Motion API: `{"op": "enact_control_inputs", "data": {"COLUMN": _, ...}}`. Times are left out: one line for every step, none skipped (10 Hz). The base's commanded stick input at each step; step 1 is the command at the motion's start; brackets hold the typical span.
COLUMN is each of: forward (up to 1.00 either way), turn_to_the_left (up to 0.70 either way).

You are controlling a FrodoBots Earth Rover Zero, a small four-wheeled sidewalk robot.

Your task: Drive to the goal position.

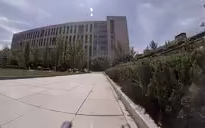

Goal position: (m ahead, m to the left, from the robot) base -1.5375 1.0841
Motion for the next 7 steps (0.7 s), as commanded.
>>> {"op": "enact_control_inputs", "data": {"forward": 0.04, "turn_to_the_left": 0.00}}
{"op": "enact_control_inputs", "data": {"forward": 0.03, "turn_to_the_left": 0.00}}
{"op": "enact_control_inputs", "data": {"forward": 0.01, "turn_to_the_left": 0.00}}
{"op": "enact_control_inputs", "data": {"forward": 0.01, "turn_to_the_left": 0.00}}
{"op": "enact_control_inputs", "data": {"forward": 0.04, "turn_to_the_left": 0.00}}
{"op": "enact_control_inputs", "data": {"forward": 0.04, "turn_to_the_left": 0.00}}
{"op": "enact_control_inputs", "data": {"forward": 0.04, "turn_to_the_left": 0.00}}
